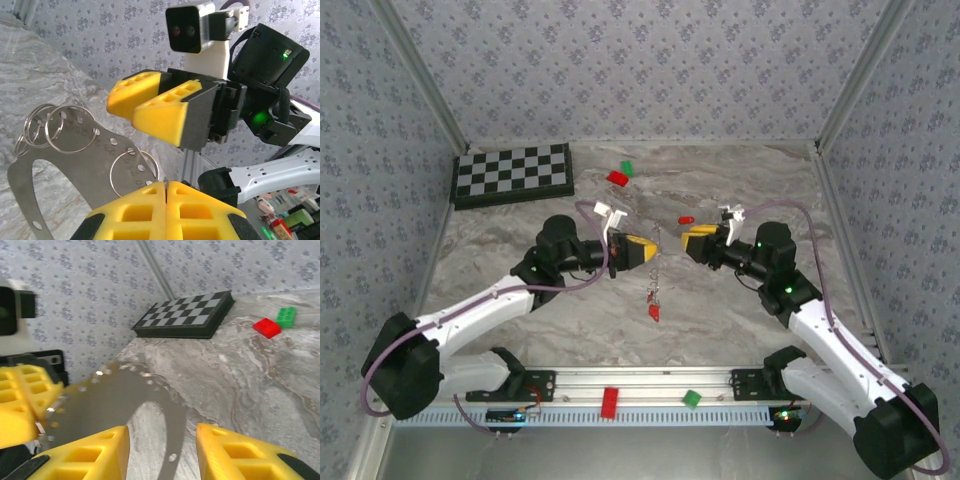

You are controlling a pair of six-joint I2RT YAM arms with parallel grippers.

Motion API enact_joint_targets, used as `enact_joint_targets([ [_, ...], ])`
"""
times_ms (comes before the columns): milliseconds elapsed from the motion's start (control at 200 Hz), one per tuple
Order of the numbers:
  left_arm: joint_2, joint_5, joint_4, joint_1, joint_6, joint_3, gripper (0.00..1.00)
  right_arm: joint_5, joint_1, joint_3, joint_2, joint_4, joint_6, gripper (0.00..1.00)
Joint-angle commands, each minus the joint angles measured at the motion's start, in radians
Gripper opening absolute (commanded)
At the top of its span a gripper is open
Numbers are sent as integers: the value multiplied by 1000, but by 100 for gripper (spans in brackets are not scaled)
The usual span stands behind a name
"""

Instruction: Put the keys on the keyring

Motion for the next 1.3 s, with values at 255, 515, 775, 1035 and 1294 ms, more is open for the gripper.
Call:
enact_joint_targets([
  [255,-104,-246,-144,-30,127,37,0,145,-10,9,17,-115,-20,52],
  [515,-160,-495,-259,-37,203,29,0,271,-13,77,143,-233,-65,68],
  [775,-191,-563,-316,-36,260,35,0,345,-24,190,327,-325,-74,64],
  [1035,-214,-587,-321,-36,283,15,0,398,-35,344,556,-410,-87,57],
  [1294,-225,-564,-296,-36,283,-18,0,395,-66,525,819,-465,-72,42],
])
